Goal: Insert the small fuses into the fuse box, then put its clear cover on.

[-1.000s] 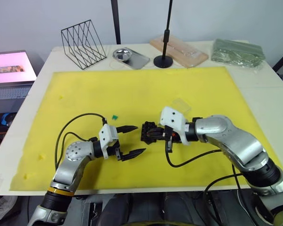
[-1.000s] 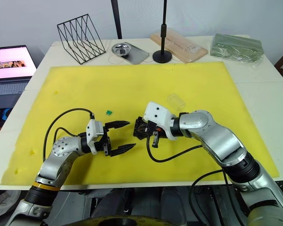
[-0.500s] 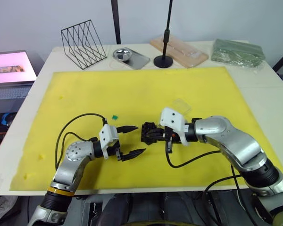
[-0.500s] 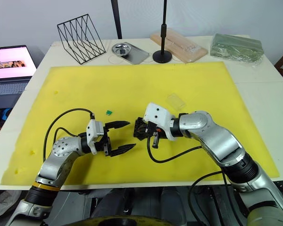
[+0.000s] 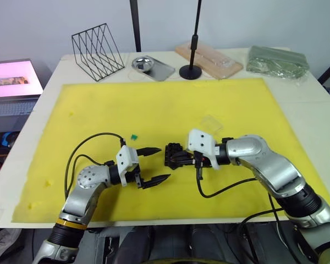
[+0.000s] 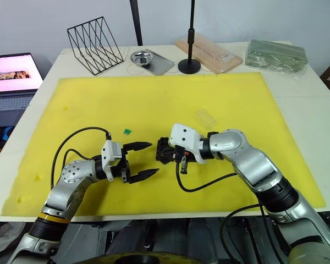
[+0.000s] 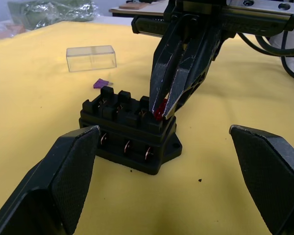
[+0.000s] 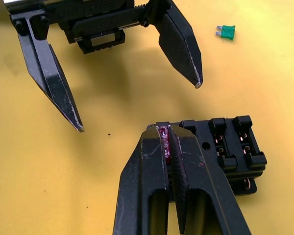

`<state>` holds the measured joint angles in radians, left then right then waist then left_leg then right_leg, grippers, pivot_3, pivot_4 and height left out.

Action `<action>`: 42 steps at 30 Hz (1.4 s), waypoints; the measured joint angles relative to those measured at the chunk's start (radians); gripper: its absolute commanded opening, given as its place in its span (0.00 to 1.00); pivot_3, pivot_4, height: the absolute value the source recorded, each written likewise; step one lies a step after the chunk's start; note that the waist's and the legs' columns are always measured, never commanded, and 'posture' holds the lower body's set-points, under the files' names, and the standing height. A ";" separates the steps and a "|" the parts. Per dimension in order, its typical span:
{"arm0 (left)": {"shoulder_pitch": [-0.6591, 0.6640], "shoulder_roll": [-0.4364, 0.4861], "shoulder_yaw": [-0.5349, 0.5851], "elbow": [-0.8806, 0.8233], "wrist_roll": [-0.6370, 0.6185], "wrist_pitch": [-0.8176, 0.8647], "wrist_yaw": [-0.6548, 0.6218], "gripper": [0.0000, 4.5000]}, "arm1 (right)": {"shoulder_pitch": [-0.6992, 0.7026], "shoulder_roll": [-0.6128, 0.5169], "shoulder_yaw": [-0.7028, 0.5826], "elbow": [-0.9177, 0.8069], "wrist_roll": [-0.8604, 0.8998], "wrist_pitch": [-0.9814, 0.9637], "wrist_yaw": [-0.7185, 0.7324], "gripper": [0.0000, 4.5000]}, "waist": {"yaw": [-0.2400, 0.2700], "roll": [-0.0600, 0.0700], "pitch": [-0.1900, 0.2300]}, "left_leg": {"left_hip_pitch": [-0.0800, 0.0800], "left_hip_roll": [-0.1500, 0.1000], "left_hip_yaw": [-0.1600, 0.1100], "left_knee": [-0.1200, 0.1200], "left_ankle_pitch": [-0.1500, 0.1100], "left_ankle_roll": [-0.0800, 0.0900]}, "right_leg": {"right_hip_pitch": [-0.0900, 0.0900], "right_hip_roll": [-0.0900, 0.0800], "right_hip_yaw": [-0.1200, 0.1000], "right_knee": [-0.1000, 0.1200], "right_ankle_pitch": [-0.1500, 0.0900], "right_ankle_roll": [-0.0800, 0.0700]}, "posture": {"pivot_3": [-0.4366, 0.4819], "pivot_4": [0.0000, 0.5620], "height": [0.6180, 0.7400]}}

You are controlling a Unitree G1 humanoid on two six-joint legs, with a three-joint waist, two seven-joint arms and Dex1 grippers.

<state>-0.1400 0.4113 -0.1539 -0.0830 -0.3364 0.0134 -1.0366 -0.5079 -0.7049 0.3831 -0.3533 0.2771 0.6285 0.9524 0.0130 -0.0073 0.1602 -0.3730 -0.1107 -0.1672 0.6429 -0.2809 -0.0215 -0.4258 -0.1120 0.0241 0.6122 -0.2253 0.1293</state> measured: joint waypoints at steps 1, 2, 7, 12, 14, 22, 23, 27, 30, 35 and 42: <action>0.000 0.000 0.000 0.000 0.000 0.000 0.001 0.99 | 0.000 0.000 0.000 0.007 0.000 -0.007 0.002 0.00 | 0.000 0.000 0.000 | 0.000 0.000 0.000 0.000 0.000 0.000 | 0.000 0.000 0.000 0.000 0.000 0.000 | 0.48 0.27 1.00; 0.000 0.000 0.000 0.000 0.000 0.000 0.002 0.99 | 0.000 0.000 0.000 0.010 -0.002 -0.013 0.005 0.00 | 0.000 0.000 0.000 | 0.000 0.000 0.000 0.000 0.000 0.000 | 0.000 0.000 0.000 0.000 0.000 0.000 | 0.48 0.27 1.00; 0.000 0.001 0.000 0.000 0.000 0.001 0.008 0.99 | 0.000 0.001 0.003 0.035 -0.019 -0.045 0.017 0.00 | 0.001 0.000 0.000 | 0.000 0.000 0.000 0.000 0.000 0.000 | 0.001 0.000 0.000 0.000 0.000 0.000 | 0.48 0.27 1.00; 0.000 0.001 -0.001 0.000 0.001 0.001 0.012 0.99 | 0.001 0.002 0.005 0.048 -0.025 -0.059 0.024 0.00 | 0.001 0.000 0.000 | 0.001 0.000 0.000 0.000 0.000 0.000 | 0.001 0.000 0.000 0.000 0.000 0.000 | 0.48 0.27 1.00; 0.000 0.001 -0.002 0.000 0.001 0.001 0.014 0.99 | 0.004 0.002 0.007 0.053 -0.032 -0.073 0.028 0.00 | 0.001 0.000 -0.001 | 0.001 0.000 0.000 0.000 0.000 0.000 | 0.001 0.000 0.000 0.000 0.000 0.000 | 0.48 0.27 1.00; -0.001 0.002 -0.010 0.000 0.001 0.001 0.016 0.99 | 0.020 -0.009 0.014 0.062 -0.066 -0.114 0.047 0.00 | 0.000 0.001 -0.001 | 0.002 0.000 0.000 0.000 0.000 0.000 | 0.002 0.000 0.000 0.000 0.000 0.000 | 0.48 0.27 1.00; -0.001 0.002 -0.010 0.000 0.001 0.001 0.016 0.99 | 0.020 -0.009 0.013 0.062 -0.066 -0.115 0.047 0.00 | 0.000 0.000 -0.001 | 0.002 0.000 0.000 0.001 0.000 0.000 | 0.003 0.000 0.000 0.000 0.000 0.000 | 0.48 0.27 1.00; -0.001 0.002 -0.011 0.000 0.001 0.001 0.017 0.99 | 0.020 -0.009 0.012 0.063 -0.066 -0.115 0.047 0.00 | 0.001 0.000 -0.001 | 0.002 0.000 0.000 0.001 0.000 0.000 | 0.002 0.000 0.000 0.000 0.000 0.000 | 0.48 0.27 1.00; -0.001 0.002 -0.012 0.000 0.001 0.001 0.017 0.99 | 0.020 -0.009 0.012 0.063 -0.066 -0.115 0.047 0.00 | 0.001 0.000 -0.001 | 0.002 0.000 0.000 0.001 0.000 0.000 | 0.003 0.000 0.000 0.000 0.000 0.000 | 0.48 0.27 1.00; -0.002 0.002 -0.013 0.001 0.001 0.001 0.017 0.99 | 0.027 -0.006 0.002 0.062 -0.065 -0.117 0.047 0.00 | 0.001 0.000 -0.001 | 0.002 0.000 0.000 0.001 0.000 0.000 | 0.002 0.000 0.000 0.000 0.000 0.000 | 0.48 0.27 1.00; -0.013 0.002 -0.013 0.012 0.002 -0.001 0.017 1.00 | 0.030 0.002 -0.023 0.051 -0.044 -0.085 0.047 0.06 | 0.001 0.000 -0.001 | 0.001 0.000 0.000 0.001 0.000 0.000 | 0.002 0.000 0.000 0.000 0.000 0.000 | 0.48 0.27 1.00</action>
<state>-0.1526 0.4133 -0.1667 -0.0715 -0.3345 0.0127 -1.0196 -0.4778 -0.7027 0.3603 -0.3023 0.2336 0.5431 0.9993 0.0144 -0.0069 0.1588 -0.3717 -0.1108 -0.1674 0.6435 -0.2809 -0.0216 -0.4236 -0.1120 0.0241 0.6123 -0.2252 0.1292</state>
